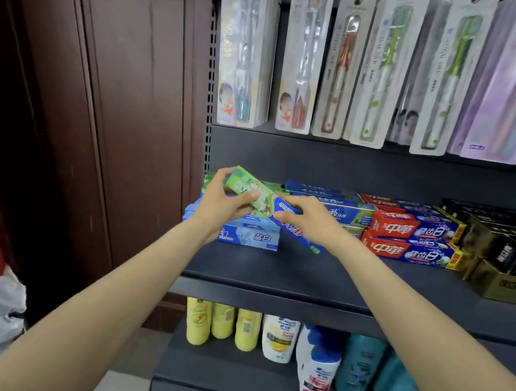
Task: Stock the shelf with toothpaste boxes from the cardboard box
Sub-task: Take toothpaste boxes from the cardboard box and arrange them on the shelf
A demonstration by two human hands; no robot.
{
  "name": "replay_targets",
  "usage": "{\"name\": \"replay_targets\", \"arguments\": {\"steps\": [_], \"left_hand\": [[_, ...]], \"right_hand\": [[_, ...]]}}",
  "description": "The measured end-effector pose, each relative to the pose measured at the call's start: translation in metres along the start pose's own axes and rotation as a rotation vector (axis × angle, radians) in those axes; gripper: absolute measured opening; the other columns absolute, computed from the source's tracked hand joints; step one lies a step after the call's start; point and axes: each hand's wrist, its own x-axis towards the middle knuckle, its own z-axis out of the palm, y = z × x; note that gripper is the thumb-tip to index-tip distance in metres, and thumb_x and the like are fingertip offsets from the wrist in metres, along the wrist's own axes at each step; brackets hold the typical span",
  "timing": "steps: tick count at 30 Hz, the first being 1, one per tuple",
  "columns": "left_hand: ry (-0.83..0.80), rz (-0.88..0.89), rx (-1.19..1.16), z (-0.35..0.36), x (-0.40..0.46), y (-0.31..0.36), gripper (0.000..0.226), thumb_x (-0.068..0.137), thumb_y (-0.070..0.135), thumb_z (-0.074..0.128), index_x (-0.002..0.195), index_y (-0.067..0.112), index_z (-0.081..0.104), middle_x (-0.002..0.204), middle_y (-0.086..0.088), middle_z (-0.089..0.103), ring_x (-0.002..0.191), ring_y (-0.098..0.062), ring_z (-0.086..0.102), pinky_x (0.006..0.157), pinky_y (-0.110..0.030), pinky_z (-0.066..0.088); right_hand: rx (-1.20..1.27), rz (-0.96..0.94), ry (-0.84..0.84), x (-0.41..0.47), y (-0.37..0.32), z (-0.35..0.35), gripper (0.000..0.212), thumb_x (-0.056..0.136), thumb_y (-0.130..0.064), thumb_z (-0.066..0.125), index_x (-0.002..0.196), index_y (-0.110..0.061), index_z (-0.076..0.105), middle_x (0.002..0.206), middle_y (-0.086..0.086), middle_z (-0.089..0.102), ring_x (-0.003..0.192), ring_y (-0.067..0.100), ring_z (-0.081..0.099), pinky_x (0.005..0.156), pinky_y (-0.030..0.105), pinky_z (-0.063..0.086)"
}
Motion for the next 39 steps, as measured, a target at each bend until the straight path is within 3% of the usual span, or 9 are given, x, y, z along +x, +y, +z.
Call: {"name": "replay_targets", "arguments": {"steps": [3, 5, 7, 9, 11, 20, 27, 32, 39], "left_hand": [[0.060, -0.010, -0.099, -0.016, 0.002, 0.002, 0.038, 0.087, 0.000, 0.063, 0.120, 0.010, 0.046, 0.091, -0.005, 0.062, 0.069, -0.010, 0.068, 0.060, -0.017, 0.057], [0.096, -0.026, -0.117, -0.026, 0.003, 0.001, 0.035, 0.087, 0.001, 0.063, 0.118, 0.008, 0.046, 0.094, -0.006, 0.063, 0.075, -0.014, 0.066, 0.061, -0.018, 0.058], [0.132, -0.037, -0.017, -0.036, 0.004, -0.001, 0.037, 0.085, 0.004, 0.066, 0.117, 0.007, 0.046, 0.101, -0.008, 0.061, 0.081, -0.017, 0.065, 0.066, -0.020, 0.059], [0.175, -0.039, 0.115, -0.047, 0.007, -0.002, 0.048, 0.082, 0.006, 0.071, 0.122, 0.006, 0.045, 0.107, -0.010, 0.058, 0.086, -0.019, 0.063, 0.071, -0.022, 0.057], [0.193, -0.059, 0.107, -0.058, 0.010, -0.001, 0.058, 0.080, 0.006, 0.073, 0.127, 0.004, 0.040, 0.113, -0.012, 0.057, 0.093, -0.021, 0.063, 0.076, -0.026, 0.056], [-0.160, -0.233, 0.136, -0.057, 0.013, 0.004, 0.010, 0.092, 0.023, 0.059, 0.100, 0.017, 0.060, 0.093, -0.006, 0.068, 0.079, -0.015, 0.066, 0.079, -0.033, 0.055], [-0.296, 0.206, 0.982, -0.075, 0.040, 0.013, 0.035, 0.098, 0.020, 0.047, 0.132, 0.016, 0.055, 0.091, -0.018, 0.064, 0.077, -0.021, 0.051, 0.068, -0.028, 0.043], [-0.443, 0.338, 1.343, -0.071, 0.060, 0.021, 0.039, 0.100, 0.027, 0.042, 0.139, 0.031, 0.046, 0.125, -0.007, 0.048, 0.120, -0.025, 0.041, 0.101, -0.047, 0.035], [-0.388, 0.240, 1.504, -0.065, 0.072, -0.020, 0.042, 0.100, 0.007, 0.038, 0.138, 0.023, 0.044, 0.139, -0.003, 0.044, 0.129, -0.026, 0.039, 0.106, -0.064, 0.025]], "right_hand": [[0.058, 0.041, -0.022, 0.011, -0.011, 0.002, 0.037, 0.096, -0.020, 0.052, 0.133, -0.022, 0.052, 0.065, -0.013, 0.057, 0.050, 0.007, 0.037, 0.045, 0.016, 0.029], [0.070, 0.042, -0.040, 0.017, -0.019, 0.007, 0.032, 0.096, -0.023, 0.053, 0.127, -0.020, 0.059, 0.087, 0.008, 0.068, 0.068, 0.021, 0.043, 0.057, 0.031, 0.037], [0.003, 0.036, -0.044, 0.025, -0.023, 0.014, 0.031, 0.095, -0.023, 0.054, 0.125, -0.017, 0.060, 0.116, 0.007, 0.066, 0.081, 0.015, 0.057, 0.064, 0.021, 0.050], [-0.060, 0.021, -0.041, 0.032, -0.028, 0.020, 0.034, 0.095, -0.023, 0.054, 0.128, -0.015, 0.059, 0.124, 0.003, 0.062, 0.073, 0.005, 0.052, 0.045, 0.004, 0.039], [-0.064, 0.020, -0.034, 0.041, -0.032, 0.026, 0.033, 0.095, -0.025, 0.053, 0.127, -0.017, 0.059, 0.122, 0.006, 0.064, 0.059, 0.018, 0.044, 0.038, 0.012, 0.031], [0.232, 0.144, 0.108, 0.061, -0.042, 0.052, 0.034, 0.093, -0.026, 0.057, 0.119, -0.004, 0.055, 0.118, 0.015, 0.063, 0.095, 0.023, 0.064, 0.075, 0.034, 0.053], [-0.524, -0.075, 0.420, 0.054, -0.030, 0.038, 0.097, 0.070, -0.026, 0.082, 0.145, -0.018, 0.020, 0.138, 0.012, 0.025, 0.127, 0.024, 0.030, 0.097, 0.036, 0.041], [-0.652, -0.043, 0.023, 0.057, -0.017, 0.028, 0.057, 0.088, -0.033, 0.062, 0.140, -0.022, 0.041, 0.133, 0.003, 0.048, 0.125, 0.023, 0.044, 0.105, 0.043, 0.035], [-0.739, -0.016, 0.145, 0.061, 0.013, 0.054, 0.044, 0.094, -0.027, 0.054, 0.137, -0.022, 0.044, 0.133, 0.001, 0.044, 0.123, 0.020, 0.044, 0.094, 0.036, 0.042]]}}
